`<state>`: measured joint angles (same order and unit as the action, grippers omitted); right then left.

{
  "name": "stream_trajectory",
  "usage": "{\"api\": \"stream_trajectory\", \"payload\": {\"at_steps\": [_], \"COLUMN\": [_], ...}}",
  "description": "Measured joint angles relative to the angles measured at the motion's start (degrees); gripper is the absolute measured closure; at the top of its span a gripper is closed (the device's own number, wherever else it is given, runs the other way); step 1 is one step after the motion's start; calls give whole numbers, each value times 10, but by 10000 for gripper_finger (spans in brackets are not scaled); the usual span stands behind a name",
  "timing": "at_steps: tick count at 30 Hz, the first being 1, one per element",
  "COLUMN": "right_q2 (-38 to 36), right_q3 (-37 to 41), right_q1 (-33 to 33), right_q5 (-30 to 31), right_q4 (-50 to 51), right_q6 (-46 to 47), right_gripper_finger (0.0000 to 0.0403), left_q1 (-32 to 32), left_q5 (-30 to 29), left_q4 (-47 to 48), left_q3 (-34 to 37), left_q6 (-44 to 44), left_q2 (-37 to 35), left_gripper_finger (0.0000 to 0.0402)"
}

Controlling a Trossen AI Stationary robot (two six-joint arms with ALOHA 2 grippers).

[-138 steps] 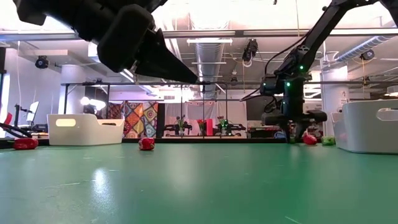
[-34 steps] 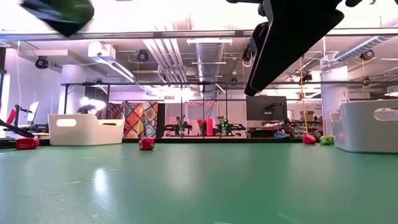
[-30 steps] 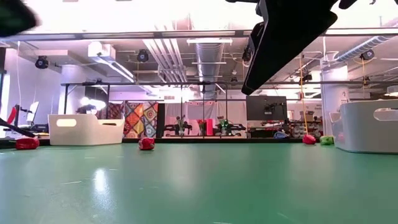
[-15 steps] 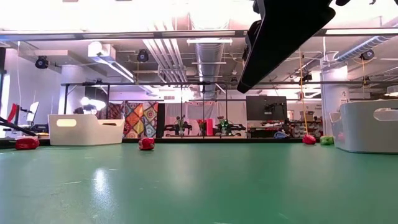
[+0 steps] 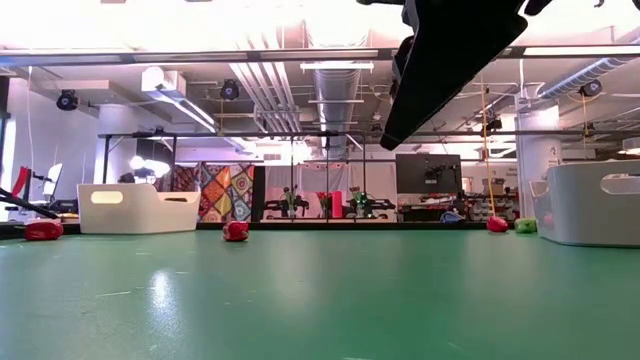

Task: Sort produce into baskets
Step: Put the green chili pepper into the black bin, then move the green chili peppers to the center of the table

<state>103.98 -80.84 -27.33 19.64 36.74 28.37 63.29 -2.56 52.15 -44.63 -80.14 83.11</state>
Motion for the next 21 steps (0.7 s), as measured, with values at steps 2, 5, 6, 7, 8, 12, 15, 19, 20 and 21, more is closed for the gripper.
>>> {"api": "stream_trajectory", "payload": {"at_steps": [2, 5, 6, 7, 8, 12, 15, 19, 20, 21], "right_q2": [-1, -7, -9, -11, -13, -27, -44, -65, -71, -77], "right_q3": [-9, -26, -32, -37, -41, -45, -45, -45, -45, -45], "right_q1": [1, 3, 4, 5, 7, 19, 35, 67, 75, 85], "right_q5": [0, 10, 16, 21, 26, 30, 39, 40, 40, 40], "right_q4": [12, 45, 57, 66, 76, 106, 135, 208, 231, 255], "right_q6": [1, 0, 0, 0, 1, 6, 47, 130, 147, 162], "right_gripper_finger": [78, 69, 67, 65, 63, 60, 62, 72, 75, 78], "left_q1": [0, 0, 0, 0, 0, 0, 0, -4, -11, -22], "left_q5": [5, 6, 5, 5, 4, -36, -155, -365, -395, -407], "left_q4": [23, 74, 86, 97, 112, 170, 179, 134, 115, 95], "left_q3": [-10, -32, -42, -51, -61, -106, -137, -150, -150, -150], "left_q6": [0, 0, 0, 1, 2, -3, -4, 18, 31, 43], "left_q2": [-1, -2, -2, -3, -3, -4, -4, -4, -4, -5], "left_gripper_finger": [287, 262, 255, 248, 243, 229, 227, 230, 232, 234]}}
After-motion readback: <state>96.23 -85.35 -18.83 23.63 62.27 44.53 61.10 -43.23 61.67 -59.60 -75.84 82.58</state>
